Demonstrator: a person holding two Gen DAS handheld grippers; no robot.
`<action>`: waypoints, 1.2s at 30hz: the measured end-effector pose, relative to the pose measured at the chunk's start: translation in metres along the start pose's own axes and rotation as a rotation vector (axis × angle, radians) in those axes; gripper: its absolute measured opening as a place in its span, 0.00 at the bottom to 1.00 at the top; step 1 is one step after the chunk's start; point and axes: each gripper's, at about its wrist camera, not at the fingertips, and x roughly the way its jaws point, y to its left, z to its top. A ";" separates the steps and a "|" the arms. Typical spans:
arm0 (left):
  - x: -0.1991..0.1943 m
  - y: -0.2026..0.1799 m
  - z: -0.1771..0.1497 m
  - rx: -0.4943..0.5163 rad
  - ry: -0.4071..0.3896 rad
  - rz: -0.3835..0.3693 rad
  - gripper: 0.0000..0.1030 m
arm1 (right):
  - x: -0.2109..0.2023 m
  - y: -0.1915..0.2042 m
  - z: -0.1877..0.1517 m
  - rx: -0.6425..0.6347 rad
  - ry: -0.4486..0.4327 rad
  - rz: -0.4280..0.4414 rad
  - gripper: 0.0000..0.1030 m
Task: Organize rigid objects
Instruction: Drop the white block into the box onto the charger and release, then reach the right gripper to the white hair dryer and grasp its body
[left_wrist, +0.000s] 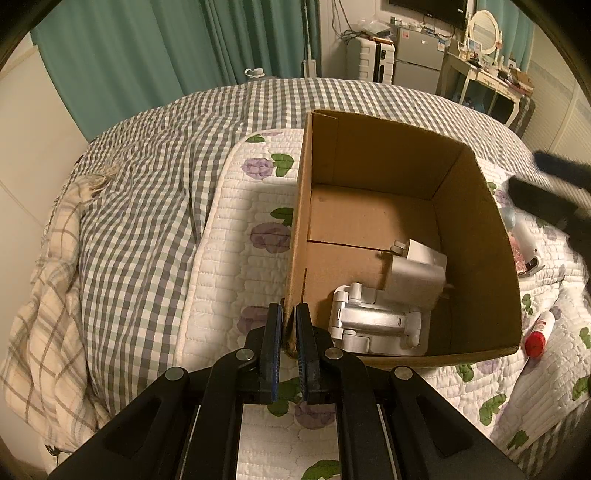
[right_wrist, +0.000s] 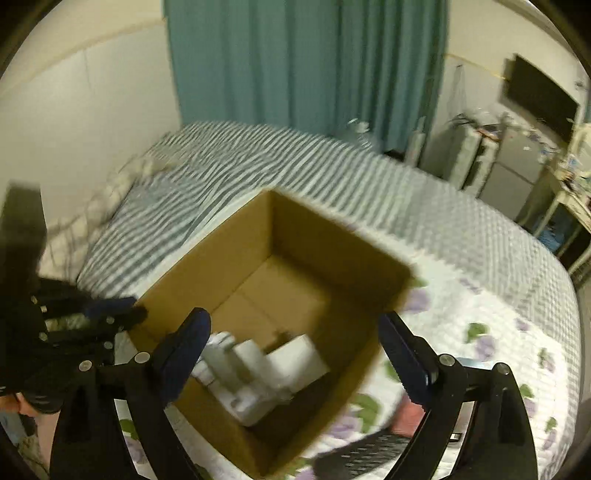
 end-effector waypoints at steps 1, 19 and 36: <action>0.000 0.000 0.000 -0.001 0.000 0.000 0.07 | -0.004 -0.007 0.000 0.004 -0.004 -0.022 0.90; 0.000 -0.003 -0.001 0.010 -0.002 0.041 0.07 | 0.013 -0.167 -0.109 0.293 0.223 -0.237 0.90; 0.000 -0.004 -0.001 0.016 0.001 0.050 0.07 | 0.052 -0.185 -0.126 0.349 0.314 -0.183 0.60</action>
